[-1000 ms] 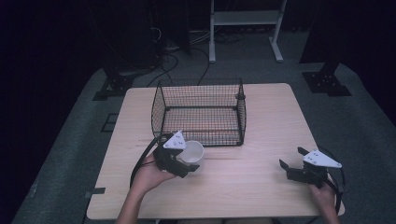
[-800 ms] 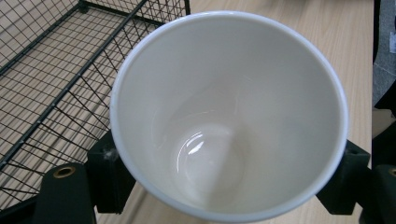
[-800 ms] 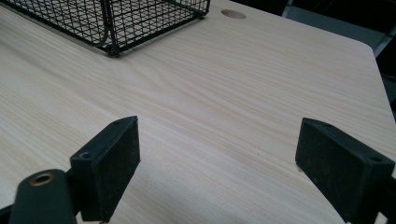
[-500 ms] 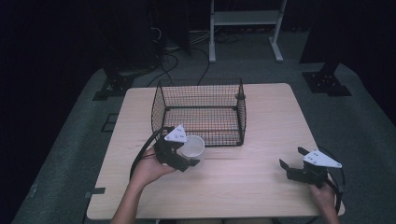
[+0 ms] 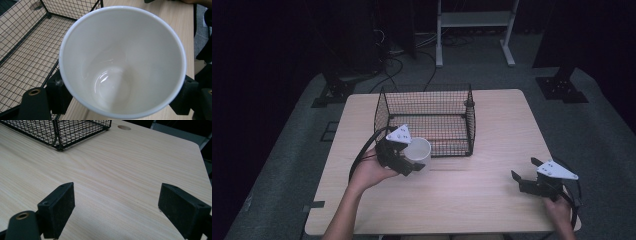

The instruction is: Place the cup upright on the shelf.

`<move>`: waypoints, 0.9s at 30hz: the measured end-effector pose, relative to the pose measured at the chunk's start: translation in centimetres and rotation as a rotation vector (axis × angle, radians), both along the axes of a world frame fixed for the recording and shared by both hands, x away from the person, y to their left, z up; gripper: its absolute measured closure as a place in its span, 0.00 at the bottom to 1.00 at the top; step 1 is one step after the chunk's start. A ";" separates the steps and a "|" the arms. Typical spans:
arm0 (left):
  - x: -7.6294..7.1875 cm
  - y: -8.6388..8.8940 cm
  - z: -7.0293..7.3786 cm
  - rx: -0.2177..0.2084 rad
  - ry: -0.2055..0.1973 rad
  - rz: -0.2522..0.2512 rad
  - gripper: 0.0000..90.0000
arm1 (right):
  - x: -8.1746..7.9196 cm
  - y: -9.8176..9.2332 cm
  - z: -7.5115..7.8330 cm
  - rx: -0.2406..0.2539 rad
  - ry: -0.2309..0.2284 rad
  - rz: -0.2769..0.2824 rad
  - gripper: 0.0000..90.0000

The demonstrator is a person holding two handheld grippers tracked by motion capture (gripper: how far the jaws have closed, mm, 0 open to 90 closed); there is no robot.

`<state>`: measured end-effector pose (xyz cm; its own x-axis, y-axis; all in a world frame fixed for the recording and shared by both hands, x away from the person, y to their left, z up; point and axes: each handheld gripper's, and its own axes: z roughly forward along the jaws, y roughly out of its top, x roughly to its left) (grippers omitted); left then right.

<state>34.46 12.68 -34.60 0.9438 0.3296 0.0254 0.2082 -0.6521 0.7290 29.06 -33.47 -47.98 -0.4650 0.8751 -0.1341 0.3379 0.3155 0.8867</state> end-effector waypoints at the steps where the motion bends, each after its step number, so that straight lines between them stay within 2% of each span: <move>1: 0.1 0.0 0.1 -0.002 0.002 0.000 0.23 | 0.0 0.0 0.0 0.000 0.001 0.000 0.15; 12: 1.1 0.0 1.9 0.004 -0.003 -0.028 0.23 | 0.0 0.0 0.0 -0.001 0.000 0.000 0.15; 27: 3.0 -0.3 4.7 -0.011 -0.001 -0.052 0.23 | 0.0 0.0 0.0 0.002 0.002 0.000 0.15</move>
<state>37.45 12.42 -29.86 0.9595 0.2807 0.0234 0.1734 -0.6541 0.7362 29.07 -33.50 -47.97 -0.4655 0.8752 -0.1313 0.3397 0.3137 0.8867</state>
